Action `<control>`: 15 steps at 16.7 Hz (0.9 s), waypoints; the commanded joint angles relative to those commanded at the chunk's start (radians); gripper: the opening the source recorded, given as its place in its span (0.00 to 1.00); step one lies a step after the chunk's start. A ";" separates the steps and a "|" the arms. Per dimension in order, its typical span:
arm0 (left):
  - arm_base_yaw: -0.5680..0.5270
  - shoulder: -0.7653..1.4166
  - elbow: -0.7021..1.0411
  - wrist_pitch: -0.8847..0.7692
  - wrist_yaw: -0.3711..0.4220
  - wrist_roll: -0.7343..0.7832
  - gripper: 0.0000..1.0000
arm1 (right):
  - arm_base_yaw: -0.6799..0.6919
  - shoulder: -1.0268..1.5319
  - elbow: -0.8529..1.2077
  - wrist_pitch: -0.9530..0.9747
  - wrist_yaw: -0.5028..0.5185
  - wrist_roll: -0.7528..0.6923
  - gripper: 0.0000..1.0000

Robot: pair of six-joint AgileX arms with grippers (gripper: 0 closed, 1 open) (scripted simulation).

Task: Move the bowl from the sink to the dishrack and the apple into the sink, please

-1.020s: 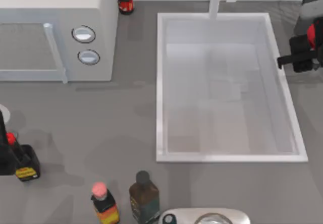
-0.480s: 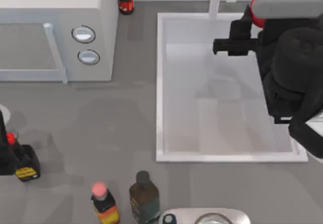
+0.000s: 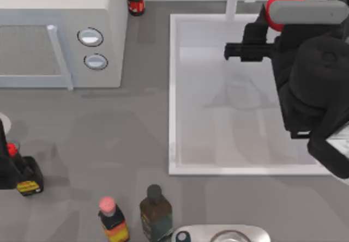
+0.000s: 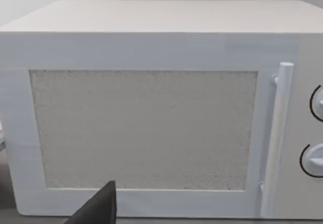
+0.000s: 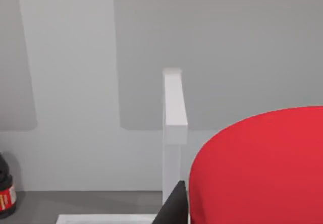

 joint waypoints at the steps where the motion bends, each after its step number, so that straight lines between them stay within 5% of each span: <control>1: 0.000 0.000 0.000 0.000 0.000 0.000 1.00 | 0.001 0.012 -0.001 0.012 0.000 0.000 0.00; 15: 0.000 0.000 0.000 0.000 0.000 0.000 1.00 | 0.004 0.604 -0.098 0.707 0.012 -0.005 0.00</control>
